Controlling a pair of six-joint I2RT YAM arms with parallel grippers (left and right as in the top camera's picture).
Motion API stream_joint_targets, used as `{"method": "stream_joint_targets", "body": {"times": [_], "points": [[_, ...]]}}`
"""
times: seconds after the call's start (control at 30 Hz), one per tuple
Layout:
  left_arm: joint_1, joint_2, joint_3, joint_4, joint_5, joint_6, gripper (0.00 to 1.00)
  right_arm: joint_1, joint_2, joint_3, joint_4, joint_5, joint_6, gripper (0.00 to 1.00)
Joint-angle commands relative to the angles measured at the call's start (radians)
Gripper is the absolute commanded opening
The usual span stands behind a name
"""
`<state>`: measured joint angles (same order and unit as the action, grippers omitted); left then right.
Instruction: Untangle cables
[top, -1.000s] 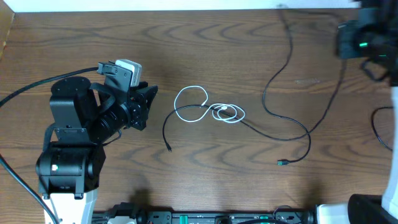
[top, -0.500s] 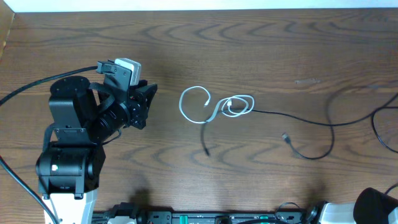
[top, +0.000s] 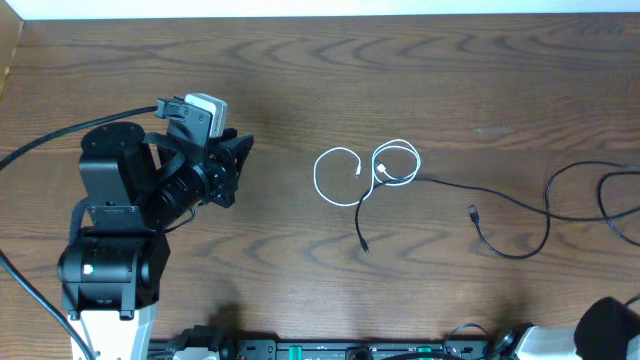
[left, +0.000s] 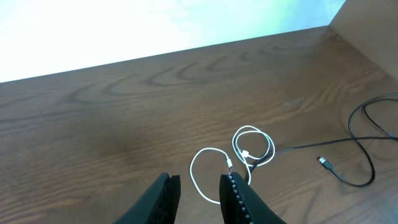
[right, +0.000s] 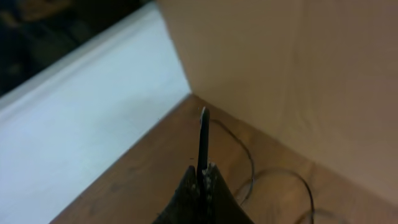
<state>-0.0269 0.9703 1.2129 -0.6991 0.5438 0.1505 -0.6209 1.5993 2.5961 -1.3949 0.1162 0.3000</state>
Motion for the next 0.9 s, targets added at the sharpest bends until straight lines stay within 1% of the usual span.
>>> {"method": "stream_joint_targets", "body": {"times": [0.0, 0.03, 0.2, 0.37, 0.57, 0.73, 0.87], "points": [[0.003, -0.004, -0.001, 0.004, -0.002, -0.013, 0.29, -0.006, 0.051, -0.016, -0.016, 0.074, 0.089, 0.01], [0.003, -0.004, -0.001, 0.003, -0.003, -0.013, 0.31, -0.006, 0.059, -0.021, -0.018, 0.064, 0.089, 0.01], [0.003, -0.004, -0.001, 0.003, -0.013, -0.012, 0.31, -0.006, 0.094, -0.028, -0.034, 0.07, 0.09, 0.01], [0.003, -0.004, -0.001, 0.002, -0.013, -0.012, 0.31, -0.007, 0.104, -0.042, -0.021, 0.162, 0.117, 0.01], [0.003, 0.001, -0.007, -0.01, -0.04, -0.009, 0.31, -0.022, 0.135, -0.185, 0.048, 0.243, 0.122, 0.01], [0.003, 0.019, -0.018, 0.002, -0.04, -0.009, 0.31, -0.035, 0.226, -0.294, 0.105, 0.34, 0.121, 0.01], [0.003, 0.036, -0.018, 0.002, -0.039, -0.009, 0.31, -0.071, 0.349, -0.3, 0.096, 0.399, 0.103, 0.01]]}}
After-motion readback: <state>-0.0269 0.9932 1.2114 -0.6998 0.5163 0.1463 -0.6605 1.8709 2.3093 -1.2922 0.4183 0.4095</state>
